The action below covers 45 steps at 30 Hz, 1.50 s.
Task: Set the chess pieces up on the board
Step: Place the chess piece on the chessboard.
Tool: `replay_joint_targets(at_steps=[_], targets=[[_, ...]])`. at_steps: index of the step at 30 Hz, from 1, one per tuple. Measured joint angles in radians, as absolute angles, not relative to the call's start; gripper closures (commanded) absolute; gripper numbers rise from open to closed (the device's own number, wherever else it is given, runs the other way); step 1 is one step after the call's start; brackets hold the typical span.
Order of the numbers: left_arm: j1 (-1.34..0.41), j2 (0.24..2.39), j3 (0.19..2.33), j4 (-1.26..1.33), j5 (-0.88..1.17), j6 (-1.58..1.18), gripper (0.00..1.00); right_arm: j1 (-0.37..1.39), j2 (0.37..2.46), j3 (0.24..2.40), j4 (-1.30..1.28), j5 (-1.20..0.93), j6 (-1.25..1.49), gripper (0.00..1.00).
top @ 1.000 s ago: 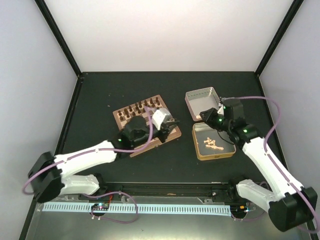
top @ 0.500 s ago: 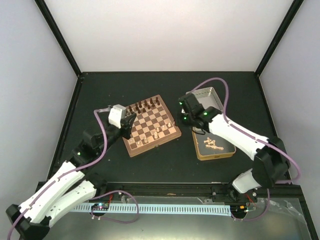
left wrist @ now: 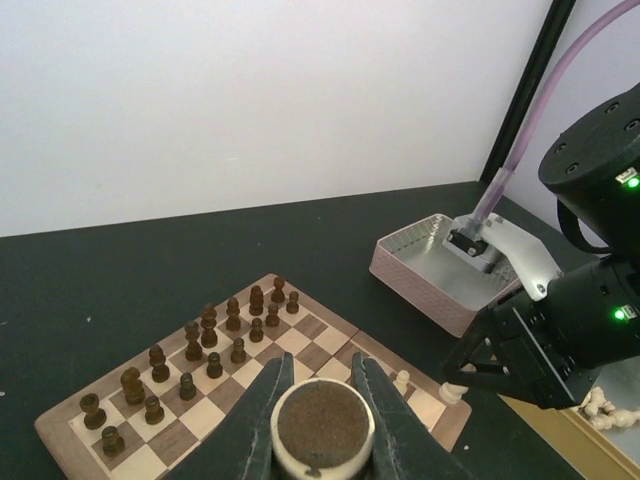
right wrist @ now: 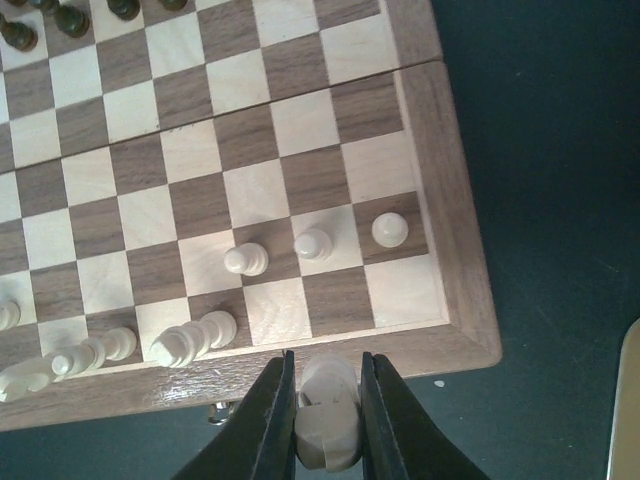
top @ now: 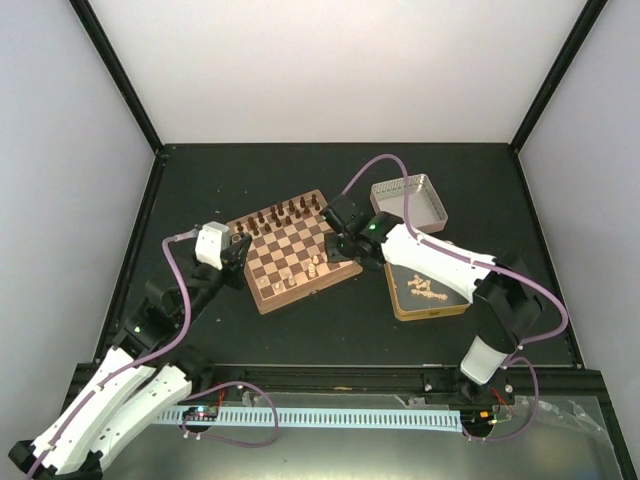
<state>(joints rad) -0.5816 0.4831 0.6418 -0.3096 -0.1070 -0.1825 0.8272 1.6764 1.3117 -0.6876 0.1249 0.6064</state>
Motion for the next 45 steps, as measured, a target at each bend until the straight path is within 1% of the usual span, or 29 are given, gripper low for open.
replay_joint_targets(at_steps=[9,20,35,43,45], targets=[[-0.582,0.47,0.618,-0.31,-0.112,-0.183,0.98,0.884,1.747,1.34,-0.717,0.177,0.6,0.88],[-0.581,0.471,0.612,-0.31,-0.109,-0.183,0.99,0.902,1.836,1.374,-0.719,0.198,0.602,0.88],[-0.577,0.476,0.612,-0.307,-0.101,-0.191,0.98,0.903,1.876,1.362,-0.648,0.231,0.636,0.87],[-0.577,0.482,0.599,-0.306,-0.097,-0.198,0.98,0.903,1.905,1.354,-0.631,0.254,0.638,0.82],[-0.577,0.487,0.599,-0.306,-0.094,-0.199,0.98,0.903,1.909,1.353,-0.626,0.26,0.641,0.79]])
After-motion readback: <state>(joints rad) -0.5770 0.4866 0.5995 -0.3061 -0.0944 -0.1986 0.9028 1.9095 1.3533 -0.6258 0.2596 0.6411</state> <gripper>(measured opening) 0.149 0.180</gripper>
